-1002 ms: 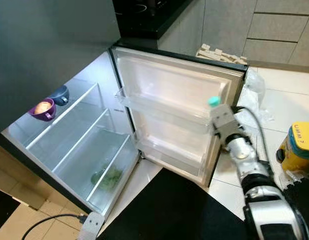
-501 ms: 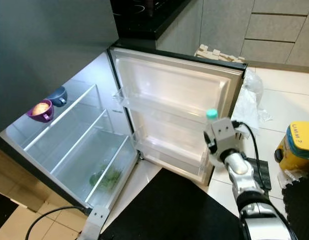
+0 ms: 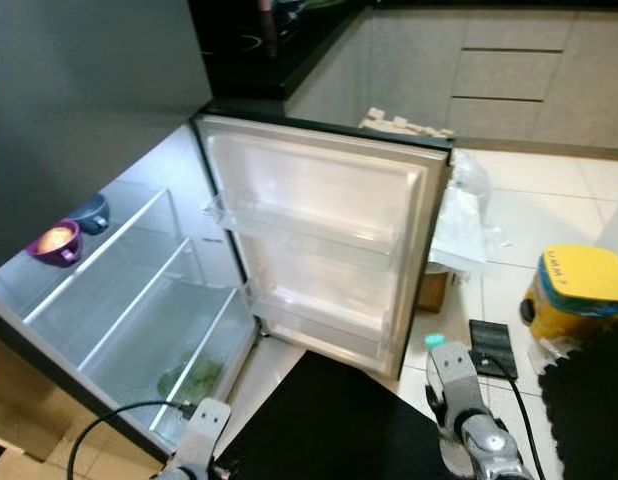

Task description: Restocking fridge

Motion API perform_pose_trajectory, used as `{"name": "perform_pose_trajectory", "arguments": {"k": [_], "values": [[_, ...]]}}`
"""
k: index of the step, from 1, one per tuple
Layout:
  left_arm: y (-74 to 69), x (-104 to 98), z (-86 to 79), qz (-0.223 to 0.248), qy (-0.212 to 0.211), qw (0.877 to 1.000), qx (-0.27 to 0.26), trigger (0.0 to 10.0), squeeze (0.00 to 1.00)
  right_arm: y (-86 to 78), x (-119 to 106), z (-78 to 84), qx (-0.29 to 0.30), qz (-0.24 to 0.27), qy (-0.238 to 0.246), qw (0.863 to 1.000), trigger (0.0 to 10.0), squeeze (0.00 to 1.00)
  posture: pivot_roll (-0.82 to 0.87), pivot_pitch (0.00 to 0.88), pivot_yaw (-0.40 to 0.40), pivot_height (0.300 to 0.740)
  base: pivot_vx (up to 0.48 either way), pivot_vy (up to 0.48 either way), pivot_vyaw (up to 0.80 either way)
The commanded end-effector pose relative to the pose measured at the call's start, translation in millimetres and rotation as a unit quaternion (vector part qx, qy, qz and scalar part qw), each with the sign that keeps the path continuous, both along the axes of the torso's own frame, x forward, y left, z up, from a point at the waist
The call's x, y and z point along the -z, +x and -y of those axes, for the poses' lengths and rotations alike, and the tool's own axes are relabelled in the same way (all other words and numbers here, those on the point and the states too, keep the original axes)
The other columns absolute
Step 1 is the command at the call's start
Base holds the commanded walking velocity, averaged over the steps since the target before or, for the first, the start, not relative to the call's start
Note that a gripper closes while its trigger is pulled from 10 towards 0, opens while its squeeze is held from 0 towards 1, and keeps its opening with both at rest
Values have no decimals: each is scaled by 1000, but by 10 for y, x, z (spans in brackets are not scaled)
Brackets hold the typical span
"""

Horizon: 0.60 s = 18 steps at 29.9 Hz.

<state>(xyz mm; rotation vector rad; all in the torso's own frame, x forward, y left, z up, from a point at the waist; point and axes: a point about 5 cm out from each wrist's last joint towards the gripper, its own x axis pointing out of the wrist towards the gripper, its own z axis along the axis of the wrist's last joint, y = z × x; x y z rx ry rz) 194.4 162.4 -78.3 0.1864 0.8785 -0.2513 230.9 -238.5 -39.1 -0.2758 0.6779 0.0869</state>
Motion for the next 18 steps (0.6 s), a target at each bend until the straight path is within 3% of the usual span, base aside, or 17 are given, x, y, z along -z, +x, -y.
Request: {"name": "perform_pose_trajectory", "arguments": {"k": [1,3,7,18], "values": [[-64,41,9,-18,0,1000,-12,10000,0,-105,104,-67,-10,-34,-4,999,10000,0,-36,0,19,740,0,0,0],[-65,44,7,-19,-1,999,-26,10000,0,-234,211,-115,-6,-70,-4,997,10000,0,-19,0,3,740,0,0,0],[-87,55,-18,-22,-4,998,-51,10000,0,-297,274,-179,-11,-95,-9,995,10000,0,16,0,-27,740,0,0,0],[-238,123,-78,-41,2,996,-79,10000,0,-357,371,-414,-46,-138,-17,989,10000,0,86,0,-55,740,0,0,0]]}}
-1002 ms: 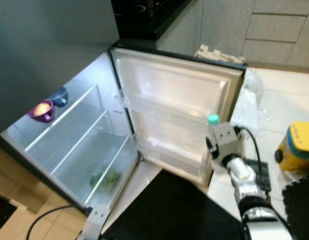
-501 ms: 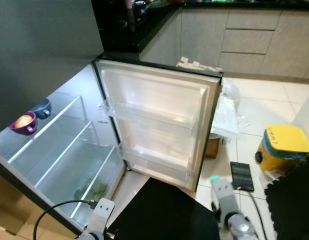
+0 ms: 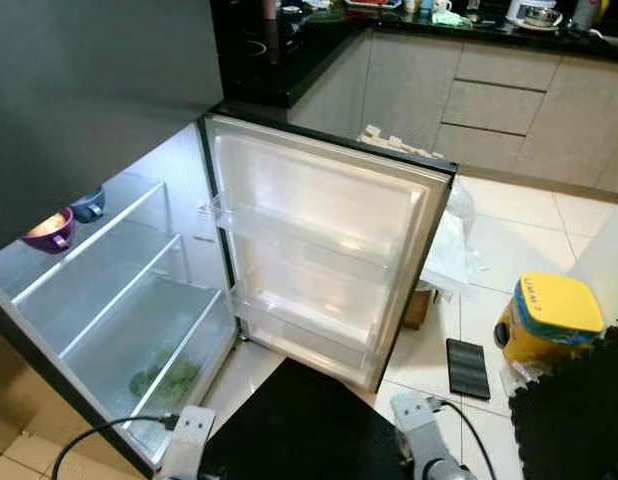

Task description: Restocking fridge

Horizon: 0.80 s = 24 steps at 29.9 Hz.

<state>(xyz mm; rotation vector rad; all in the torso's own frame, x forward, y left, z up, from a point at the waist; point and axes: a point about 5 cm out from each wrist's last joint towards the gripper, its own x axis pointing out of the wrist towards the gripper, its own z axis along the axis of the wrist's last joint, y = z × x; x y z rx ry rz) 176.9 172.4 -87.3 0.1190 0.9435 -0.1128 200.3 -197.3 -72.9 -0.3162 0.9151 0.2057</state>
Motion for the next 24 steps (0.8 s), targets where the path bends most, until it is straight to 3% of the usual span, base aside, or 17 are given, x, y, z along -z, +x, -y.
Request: {"name": "perform_pose_trajectory", "arguments": {"k": [1,5,15,24], "values": [[-63,34,18,-14,-2,1000,-3,10000,0,-69,43,-11,-4,-16,-9,1000,10000,0,86,0,-55,740,0,0,0],[-69,35,16,-16,-7,1000,-2,10000,0,-116,68,-20,-7,-22,-9,1000,10000,0,88,0,-56,740,0,0,0],[-121,58,-1,-29,4,999,18,10000,0,-238,100,154,44,-36,-13,998,10000,0,87,0,-58,740,0,0,0],[-126,58,-30,-29,10,999,15,10000,0,-203,83,161,33,-35,-18,999,10000,0,94,0,-72,740,0,0,0]]}}
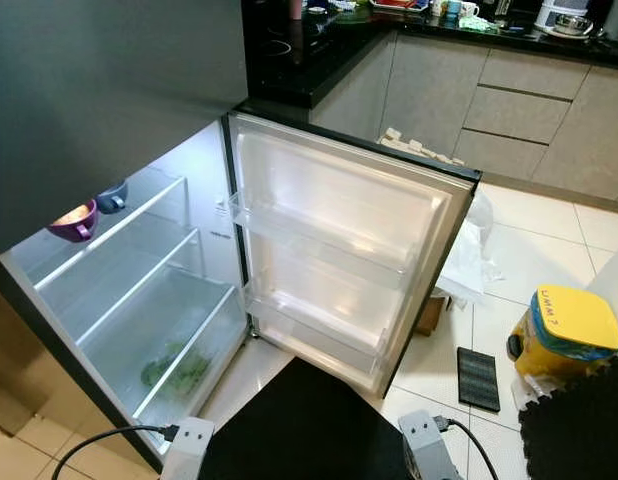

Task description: Restocking fridge

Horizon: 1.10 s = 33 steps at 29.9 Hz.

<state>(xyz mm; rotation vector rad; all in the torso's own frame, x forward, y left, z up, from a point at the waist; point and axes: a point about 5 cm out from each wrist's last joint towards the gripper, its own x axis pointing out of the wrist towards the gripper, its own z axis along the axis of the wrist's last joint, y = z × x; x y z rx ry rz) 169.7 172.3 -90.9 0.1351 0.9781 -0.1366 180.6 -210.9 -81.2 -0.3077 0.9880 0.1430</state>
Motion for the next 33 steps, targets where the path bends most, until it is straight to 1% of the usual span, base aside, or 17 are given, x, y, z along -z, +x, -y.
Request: {"name": "perform_pose_trajectory", "arguments": {"k": [1,5,6,8,9,11,12,13,14,15,16,18,20,22,25,29,33], "values": [[-47,19,-34,-10,8,1000,2,10000,0,17,-10,19,-4,-2,-4,1000,10000,0,97,0,-74,740,0,0,0],[-75,28,-53,-10,5,1000,-12,10000,0,33,-14,-6,-14,-1,-4,1000,10000,0,98,0,-72,740,0,0,0],[-128,48,-63,-15,2,1000,-19,10000,0,8,-1,-14,-11,-2,-2,1000,10000,0,83,0,-54,740,0,0,0],[-296,108,-93,-40,14,999,0,10000,0,-71,31,9,12,-7,2,1000,10000,0,92,0,-59,740,0,0,0],[-296,108,-93,-40,14,999,0,10000,0,-71,31,9,12,-7,2,1000,10000,0,92,0,-59,740,0,0,0],[-387,136,-135,-56,21,998,4,10000,0,-128,55,21,27,-13,6,1000,10000,0,85,0,-53,740,0,0,0],[-394,136,-157,-59,26,998,9,10000,0,-159,71,13,12,-21,-1,1000,10000,0,82,0,-48,740,0,0,0],[-394,136,-157,-59,26,998,9,10000,0,-159,71,13,12,-21,-1,1000,10000,0,82,0,-48,740,0,0,0],[-392,135,-162,-60,27,998,12,10000,0,-164,73,9,7,-23,-3,1000,10000,0,82,0,-48,740,0,0,0],[-338,116,-164,-53,29,998,19,10000,0,-145,64,13,7,-20,-3,1000,10000,0,85,0,-46,740,0,0,0],[-274,94,-165,-44,28,998,21,10000,0,-117,51,16,9,-15,-1,1000,10000,0,86,0,-45,740,0,0,0],[-75,20,-125,-16,24,999,29,10000,0,-43,21,-2,0,-6,-2,1000,10000,0,90,0,-40,740,0,0,0],[17,-17,-94,-2,22,999,34,10000,0,-12,9,-17,-3,-2,-2,1000,10000,0,90,0,-40,740,0,0,0],[26,-21,-90,-1,21,999,35,10000,0,-8,8,-18,-2,-2,-2,1000,10000,0,90,0,-40,740,0,0,0],[-3,-4,-38,-6,25,998,59,10000,0,-38,23,-25,21,0,7,1000,10000,0,91,0,-30,740,0,0,0],[-48,15,-53,-15,34,996,76,10000,0,-62,39,-47,36,-1,14,999,10000,0,81,0,-13,740,0,0,0],[-35,8,-62,-14,35,996,83,10000,0,-88,51,-52,49,-1,21,999,10000,0,89,0,-10,740,0,0,0]]}}
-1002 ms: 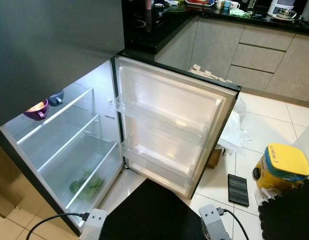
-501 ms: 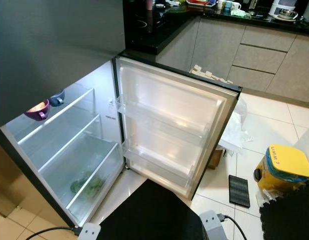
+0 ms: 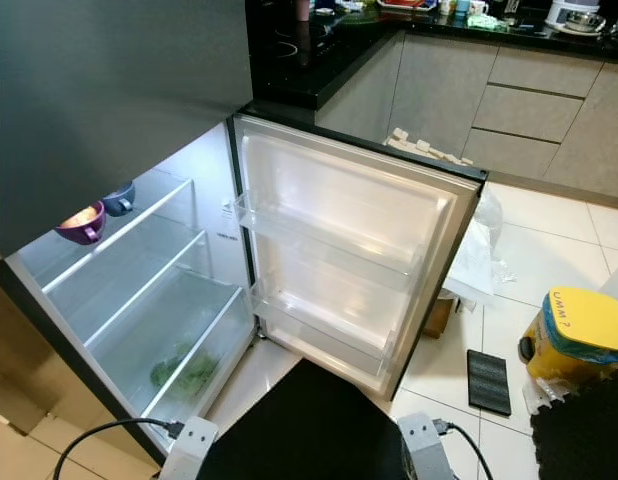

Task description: Restocking fridge

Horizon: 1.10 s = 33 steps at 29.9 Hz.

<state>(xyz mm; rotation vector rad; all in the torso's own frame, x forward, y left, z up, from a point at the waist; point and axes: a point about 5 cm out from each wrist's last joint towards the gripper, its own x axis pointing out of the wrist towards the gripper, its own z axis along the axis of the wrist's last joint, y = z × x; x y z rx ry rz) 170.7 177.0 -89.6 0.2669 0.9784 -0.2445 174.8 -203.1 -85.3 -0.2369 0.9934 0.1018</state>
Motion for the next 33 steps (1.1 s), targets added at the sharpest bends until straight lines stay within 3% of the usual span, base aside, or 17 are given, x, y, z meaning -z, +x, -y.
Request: {"name": "perform_pose_trajectory", "arguments": {"k": [1,14,33], "values": [[-43,20,-14,-10,3,1000,6,10000,0,-37,12,29,16,-2,0,1000,10000,0,88,0,-10,740,0,0,0],[-62,31,-13,-13,-20,998,-50,10000,0,18,-16,52,18,4,-2,1000,10000,0,81,0,-17,740,0,0,0],[-37,19,-36,-16,-32,997,-65,10000,0,31,-12,4,27,5,6,1000,10000,0,89,0,-5,740,0,0,0]]}}
